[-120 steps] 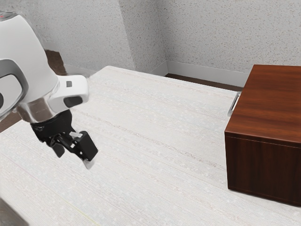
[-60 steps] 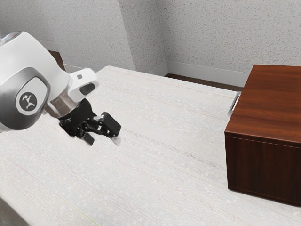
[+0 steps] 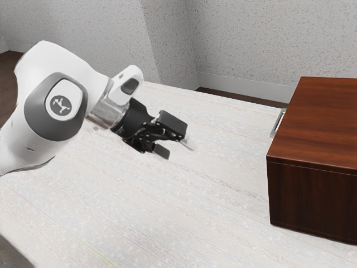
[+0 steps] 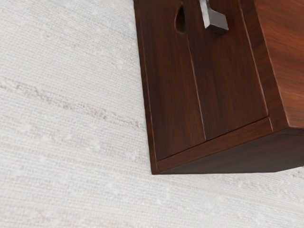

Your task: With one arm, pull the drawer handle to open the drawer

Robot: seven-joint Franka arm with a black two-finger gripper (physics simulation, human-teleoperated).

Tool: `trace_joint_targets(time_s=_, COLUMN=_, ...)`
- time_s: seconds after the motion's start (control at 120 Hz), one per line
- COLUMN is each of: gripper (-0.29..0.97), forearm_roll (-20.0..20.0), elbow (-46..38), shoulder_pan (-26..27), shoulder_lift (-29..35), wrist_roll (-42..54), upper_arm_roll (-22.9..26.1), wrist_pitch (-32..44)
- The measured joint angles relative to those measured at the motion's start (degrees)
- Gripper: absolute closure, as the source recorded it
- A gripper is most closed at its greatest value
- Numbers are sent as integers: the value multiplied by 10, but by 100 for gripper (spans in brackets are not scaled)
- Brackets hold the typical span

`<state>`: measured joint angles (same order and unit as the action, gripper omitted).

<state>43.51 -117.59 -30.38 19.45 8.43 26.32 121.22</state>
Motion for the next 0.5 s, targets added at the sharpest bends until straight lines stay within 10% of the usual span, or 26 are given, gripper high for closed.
trace_joint_targets(time_s=0.5, gripper=0, forearm_roll=8, elbow=92, shoulder_pan=9, shoulder_lift=-130, wrist_roll=50, upper_arm_roll=38, wrist_pitch=22)
